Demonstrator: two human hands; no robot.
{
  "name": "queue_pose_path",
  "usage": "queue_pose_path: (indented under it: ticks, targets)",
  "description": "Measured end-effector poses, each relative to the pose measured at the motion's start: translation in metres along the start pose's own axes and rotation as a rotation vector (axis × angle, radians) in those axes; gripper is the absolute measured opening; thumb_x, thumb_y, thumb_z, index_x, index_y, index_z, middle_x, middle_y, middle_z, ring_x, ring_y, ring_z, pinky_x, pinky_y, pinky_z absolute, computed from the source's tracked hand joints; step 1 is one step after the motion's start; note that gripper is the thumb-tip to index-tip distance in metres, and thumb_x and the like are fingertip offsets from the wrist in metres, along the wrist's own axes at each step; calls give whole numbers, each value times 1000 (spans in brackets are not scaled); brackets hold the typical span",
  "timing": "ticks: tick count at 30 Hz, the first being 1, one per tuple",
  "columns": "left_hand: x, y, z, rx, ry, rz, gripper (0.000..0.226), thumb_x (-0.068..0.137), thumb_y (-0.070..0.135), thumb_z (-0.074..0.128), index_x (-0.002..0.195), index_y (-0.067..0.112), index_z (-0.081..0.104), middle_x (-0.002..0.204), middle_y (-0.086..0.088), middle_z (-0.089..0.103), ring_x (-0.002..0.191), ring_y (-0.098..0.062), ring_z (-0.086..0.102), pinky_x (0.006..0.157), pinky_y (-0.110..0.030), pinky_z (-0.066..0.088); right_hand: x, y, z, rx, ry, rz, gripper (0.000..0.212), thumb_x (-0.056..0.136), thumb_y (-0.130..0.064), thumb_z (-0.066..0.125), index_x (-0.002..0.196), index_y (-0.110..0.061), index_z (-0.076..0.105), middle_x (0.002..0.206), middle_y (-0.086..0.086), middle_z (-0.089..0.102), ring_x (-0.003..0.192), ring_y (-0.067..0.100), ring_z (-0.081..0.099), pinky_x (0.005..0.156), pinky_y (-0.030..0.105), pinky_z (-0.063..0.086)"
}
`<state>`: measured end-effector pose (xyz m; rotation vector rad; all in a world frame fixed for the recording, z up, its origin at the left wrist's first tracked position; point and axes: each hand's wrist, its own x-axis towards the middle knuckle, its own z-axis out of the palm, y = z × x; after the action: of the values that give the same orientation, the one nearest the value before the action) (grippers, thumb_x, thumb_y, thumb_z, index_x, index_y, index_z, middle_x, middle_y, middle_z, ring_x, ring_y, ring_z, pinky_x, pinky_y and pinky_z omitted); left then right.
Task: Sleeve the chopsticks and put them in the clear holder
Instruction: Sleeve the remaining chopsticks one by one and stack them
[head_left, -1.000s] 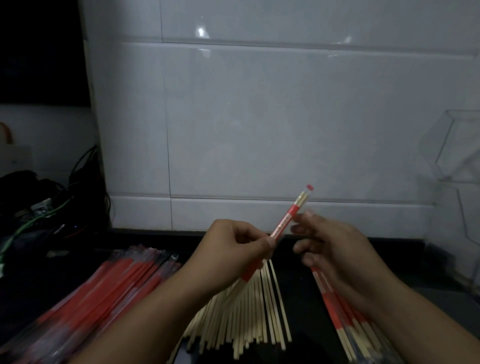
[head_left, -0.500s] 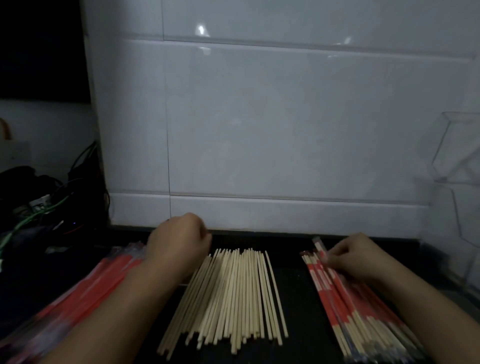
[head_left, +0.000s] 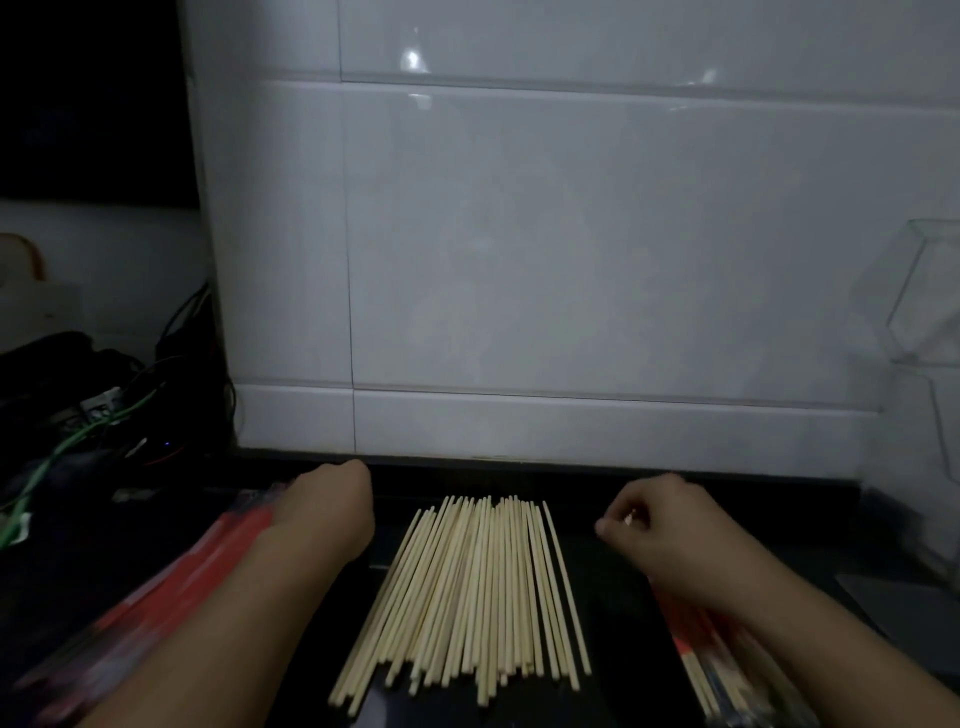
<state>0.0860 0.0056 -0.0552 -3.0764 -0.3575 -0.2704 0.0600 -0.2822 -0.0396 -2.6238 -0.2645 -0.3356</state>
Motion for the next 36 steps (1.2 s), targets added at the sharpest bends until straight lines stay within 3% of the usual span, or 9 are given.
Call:
queue_pose_path:
  ticks: [7, 12, 15, 19, 22, 25, 30, 33, 36]
  targets:
    - [-4, 6, -13, -82, 193, 23, 15, 91, 33, 64, 98, 20, 66, 98, -2, 67, 91, -22, 64, 73, -30, 51, -15, -24, 27, -116, -271, -100, 38, 93, -45, 59, 125, -24, 59, 91, -13, 59, 77, 1, 58, 62, 14, 45]
    - [-14, 18, -31, -187, 468, 129, 15, 97, 24, 58, 99, 26, 73, 93, 1, 71, 85, -22, 64, 68, -29, 47, -13, -22, 26, -126, -289, -41, 23, 93, -30, 57, 108, -16, 68, 85, -1, 68, 74, 9, 65, 66, 29, 53]
    - [-36, 34, -47, -605, 676, 377, 27, 101, 37, 50, 114, 30, 72, 85, 2, 75, 80, -15, 69, 74, -33, 54, -13, -22, 27, -118, -311, 12, 21, 88, -24, 58, 102, -14, 70, 82, 0, 69, 72, 11, 67, 67, 32, 56]
    - [-57, 62, -54, -1130, 455, 508, 26, 98, 28, 54, 120, 27, 69, 65, 8, 61, 60, 0, 56, 59, -14, 44, -11, -30, 25, -192, -313, 54, 10, 87, -22, 61, 96, -18, 65, 80, -4, 62, 72, 10, 63, 53, 22, 47]
    - [-56, 68, -52, -1303, 260, 428, 31, 102, 19, 50, 129, 22, 64, 74, 9, 62, 58, 2, 52, 61, -15, 44, -17, -43, 19, -344, -311, 26, 17, 90, -24, 62, 79, -21, 49, 74, -6, 48, 62, 5, 49, 45, 17, 30]
    - [-58, 66, -57, -1495, 99, 346, 35, 103, 10, 46, 136, 20, 56, 82, 4, 66, 63, -4, 55, 65, -14, 49, -17, -47, 21, -381, -308, 4, 6, 91, -21, 60, 93, -19, 54, 74, -5, 43, 60, 5, 40, 45, 17, 28]
    - [-66, 60, -67, -1773, 17, 292, 20, 95, 7, 58, 108, 20, 67, 88, 0, 78, 80, -11, 75, 67, -17, 58, -11, -31, 27, 80, -316, 33, 43, 87, -17, 61, 129, -27, 56, 102, 0, 67, 76, 6, 60, 60, 15, 44]
    - [-63, 57, -67, -1762, 47, 254, 12, 94, 10, 62, 100, 12, 72, 87, -1, 78, 78, -13, 75, 61, -16, 57, -7, -27, 19, 482, -222, 45, 27, 92, -6, 54, 107, -22, 69, 80, 5, 69, 60, 11, 64, 57, 25, 51]
    - [-57, 57, -60, -1688, 45, 218, 11, 94, 14, 64, 96, 10, 74, 83, -4, 77, 72, -14, 74, 60, -20, 58, -3, -26, 8, 866, 11, 55, 35, 93, 4, 45, 87, -12, 75, 75, 13, 70, 59, 19, 64, 54, 27, 49]
